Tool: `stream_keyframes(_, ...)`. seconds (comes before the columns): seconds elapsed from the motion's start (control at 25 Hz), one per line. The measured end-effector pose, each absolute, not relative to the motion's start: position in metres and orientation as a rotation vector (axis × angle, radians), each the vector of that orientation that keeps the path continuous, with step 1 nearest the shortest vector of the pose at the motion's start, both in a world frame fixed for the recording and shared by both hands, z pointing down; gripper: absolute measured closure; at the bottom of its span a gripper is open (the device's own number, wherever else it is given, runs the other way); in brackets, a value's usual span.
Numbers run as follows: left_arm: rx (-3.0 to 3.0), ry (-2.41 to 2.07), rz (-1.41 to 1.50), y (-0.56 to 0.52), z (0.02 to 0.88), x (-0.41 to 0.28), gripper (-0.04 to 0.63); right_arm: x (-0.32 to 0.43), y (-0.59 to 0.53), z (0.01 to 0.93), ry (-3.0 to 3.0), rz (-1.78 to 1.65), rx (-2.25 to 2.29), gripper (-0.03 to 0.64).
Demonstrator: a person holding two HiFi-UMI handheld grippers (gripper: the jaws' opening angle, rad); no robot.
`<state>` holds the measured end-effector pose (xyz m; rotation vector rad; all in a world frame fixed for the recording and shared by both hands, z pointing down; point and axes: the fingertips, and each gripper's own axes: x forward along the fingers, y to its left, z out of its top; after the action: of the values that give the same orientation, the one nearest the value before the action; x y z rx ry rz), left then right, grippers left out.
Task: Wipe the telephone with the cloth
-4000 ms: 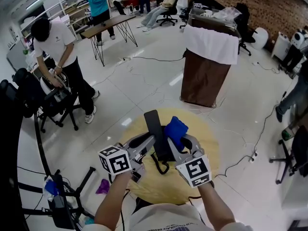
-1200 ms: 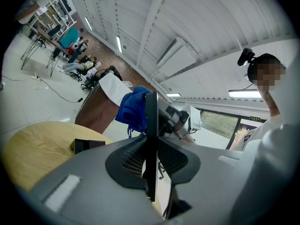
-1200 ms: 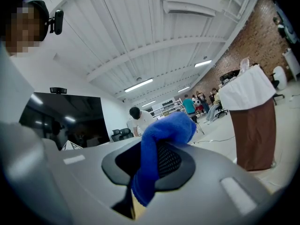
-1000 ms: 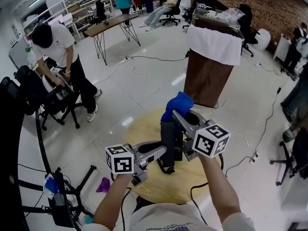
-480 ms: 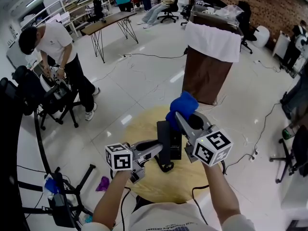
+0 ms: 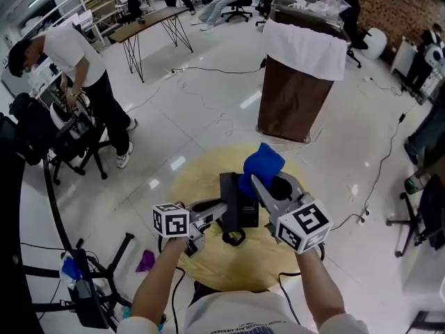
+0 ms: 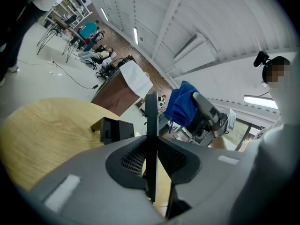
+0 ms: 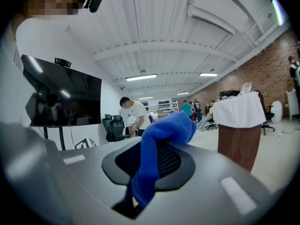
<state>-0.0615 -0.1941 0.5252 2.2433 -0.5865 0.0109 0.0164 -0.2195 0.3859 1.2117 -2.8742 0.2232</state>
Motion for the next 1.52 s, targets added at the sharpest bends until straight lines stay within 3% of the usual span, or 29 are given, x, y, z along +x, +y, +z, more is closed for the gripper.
stream_keyframes(0.76, 2.084, -0.537, 0.089, -0.224, 0.621, -0.055, 0.534, 0.044, -0.204, 0.449, -2.714, 0.362, 1.244, 0.555)
stream_keyframes(1.52, 1.975, -0.477, -0.043, -0.228, 0.632, -0.058, 0.514, 0.033, -0.191, 0.476, -2.684, 0.446, 1.181, 0.555)
